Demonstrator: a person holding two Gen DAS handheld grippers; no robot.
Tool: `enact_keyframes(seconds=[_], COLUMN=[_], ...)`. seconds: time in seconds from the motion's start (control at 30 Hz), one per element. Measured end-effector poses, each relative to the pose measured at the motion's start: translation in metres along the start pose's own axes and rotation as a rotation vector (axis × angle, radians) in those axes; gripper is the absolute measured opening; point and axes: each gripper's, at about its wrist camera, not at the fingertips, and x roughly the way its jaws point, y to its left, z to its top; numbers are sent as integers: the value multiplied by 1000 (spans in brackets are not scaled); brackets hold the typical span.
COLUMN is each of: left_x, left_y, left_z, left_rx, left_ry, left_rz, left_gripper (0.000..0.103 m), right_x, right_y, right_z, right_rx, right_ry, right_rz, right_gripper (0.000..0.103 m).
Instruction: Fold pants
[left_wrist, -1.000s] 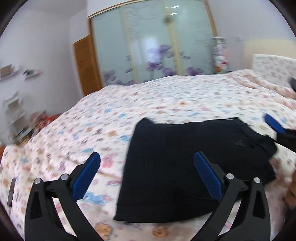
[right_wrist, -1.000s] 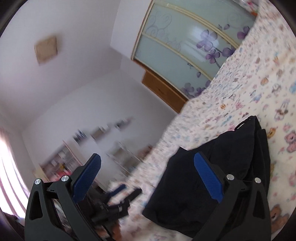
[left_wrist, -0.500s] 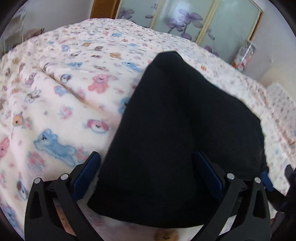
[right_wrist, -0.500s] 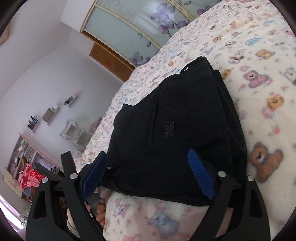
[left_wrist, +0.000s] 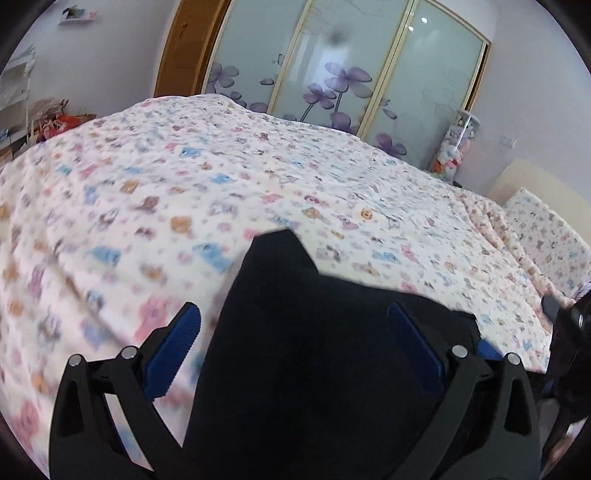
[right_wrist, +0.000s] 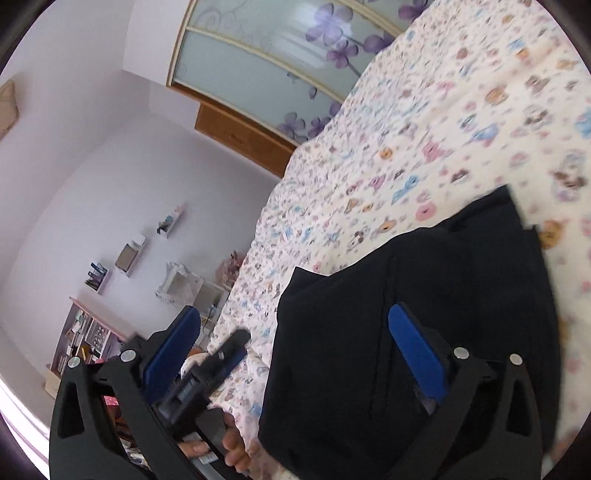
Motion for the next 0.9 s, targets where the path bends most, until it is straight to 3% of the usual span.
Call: enact_keyframes(seconds=[0.1, 0.17, 0.23, 0.27, 0.3, 0.37, 0.47, 0.5, 0.57, 0.63, 0.7, 0.73, 0.83, 0.87, 0.9], left_x=[25, 43, 75, 95, 115, 131, 119, 109, 89, 86, 88, 82, 34, 23, 21], left_y=[0, -1, 4, 14, 30, 58, 55, 54, 54, 52, 50, 51, 58, 57, 54], left_z=[22, 27, 28, 23, 16, 6, 10, 12, 14, 14, 14, 14, 11, 13, 17], left_rx=[-11, -6, -10, -44, -119, -278, -253, -266, -333, -352, -333, -343, -343, -313, -291], left_ry=[19, 74, 184, 242, 314, 348, 307, 270, 165, 148, 157, 124, -109, -148, -125], left_rz=[18, 18, 55, 105, 93, -11, -18, -68, -232, -239, -233, -255, -263, -284, -342], left_gripper=[101, 101, 101, 101, 101, 101, 101, 101, 101, 101, 101, 96, 96, 99, 101], right_x=[11, 11, 7, 5, 3, 2, -5, -10, -13, -12, -9, -6, -4, -5, -5], right_y=[0, -9, -21, -23, -24, -20, -18, -18, -15, -12, -11, -14, -21, -21, -19], right_z=[3, 6, 1, -3, -7, -11, -13, -12, -6, -2, -3, -4, -4, -4, -4], right_rx=[17, 14, 7, -5, -23, -56, -61, -49, 6, 27, 23, 31, 67, 71, 70], right_ry=[17, -43, -85, -100, -113, -103, -106, -117, -116, -94, -73, -55, -41, -42, -45], right_rz=[-4, -172, -235, -257, -262, -272, -199, -142, 53, 189, 186, 163, 183, 191, 196], right_gripper=[102, 102, 99, 98, 96, 96, 100, 101, 102, 102, 102, 102, 102, 102, 102])
